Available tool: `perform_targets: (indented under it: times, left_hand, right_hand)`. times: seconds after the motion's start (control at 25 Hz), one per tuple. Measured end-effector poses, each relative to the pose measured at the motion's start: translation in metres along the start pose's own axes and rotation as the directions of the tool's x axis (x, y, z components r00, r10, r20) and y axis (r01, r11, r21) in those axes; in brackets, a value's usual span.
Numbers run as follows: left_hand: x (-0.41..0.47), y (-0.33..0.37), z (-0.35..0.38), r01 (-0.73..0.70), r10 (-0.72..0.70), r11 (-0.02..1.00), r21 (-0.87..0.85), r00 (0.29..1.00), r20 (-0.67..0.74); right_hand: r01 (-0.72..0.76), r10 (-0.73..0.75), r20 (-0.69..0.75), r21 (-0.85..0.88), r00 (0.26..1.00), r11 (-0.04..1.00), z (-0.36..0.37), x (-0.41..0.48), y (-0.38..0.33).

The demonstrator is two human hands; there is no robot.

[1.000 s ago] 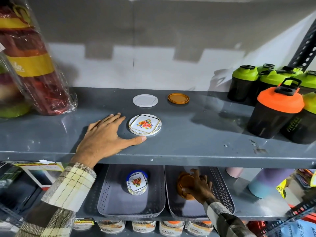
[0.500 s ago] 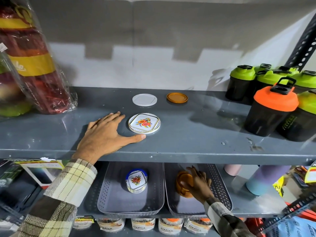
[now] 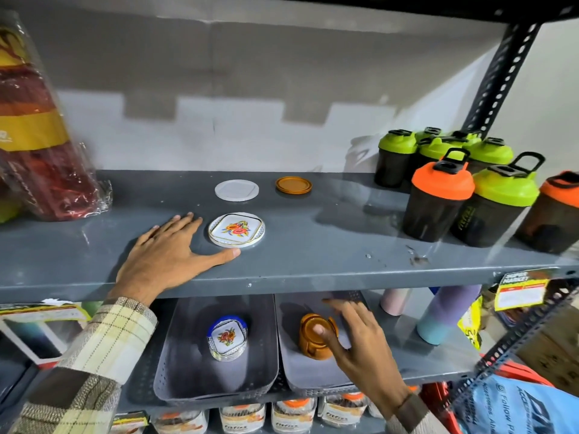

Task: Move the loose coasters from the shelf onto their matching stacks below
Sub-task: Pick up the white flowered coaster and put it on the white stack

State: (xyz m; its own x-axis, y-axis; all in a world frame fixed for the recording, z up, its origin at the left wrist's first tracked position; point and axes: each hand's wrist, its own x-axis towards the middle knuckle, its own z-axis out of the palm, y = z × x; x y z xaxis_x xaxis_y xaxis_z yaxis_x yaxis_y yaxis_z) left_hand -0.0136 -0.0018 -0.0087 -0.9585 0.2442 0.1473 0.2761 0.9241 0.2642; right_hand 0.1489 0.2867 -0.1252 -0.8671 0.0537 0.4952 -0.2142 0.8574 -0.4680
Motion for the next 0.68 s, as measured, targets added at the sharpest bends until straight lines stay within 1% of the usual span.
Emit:
perform_targets:
  times: [0.12, 0.24, 0.36, 0.52, 0.68]
  left_hand:
    - [0.000, 0.000, 0.000, 0.000, 0.000, 1.000, 0.008, 1.000, 0.010]
    - [-0.001, 0.000, 0.000, -0.002, 0.002, 1.000, 0.008, 1.000, 0.010]
    - [0.000, 0.000, 0.000, -0.001, 0.001, 1.000, 0.008, 1.000, 0.017]
    - [-0.001, 0.001, 0.000, -0.007, 0.007, 1.000, 0.008, 1.000, 0.013]
    - [-0.002, 0.001, -0.001, -0.001, 0.001, 1.000, -0.001, 1.000, -0.010]
  right_hand:
    - [0.081, -0.076, -0.112, 0.033, 0.991, 0.996, -0.022, 0.003, -0.028]
    - [0.170, -0.153, -0.230, 0.057, 0.961, 0.984, -0.041, 0.023, -0.054]
    - [0.230, -0.204, -0.275, 0.064, 0.940, 0.971, -0.050, 0.055, -0.072]
    - [0.210, -0.179, -0.264, 0.096, 0.948, 0.973, -0.047, 0.106, -0.083]
    - [0.186, -0.175, -0.115, 0.085, 0.978, 0.979, -0.030, 0.153, -0.089]
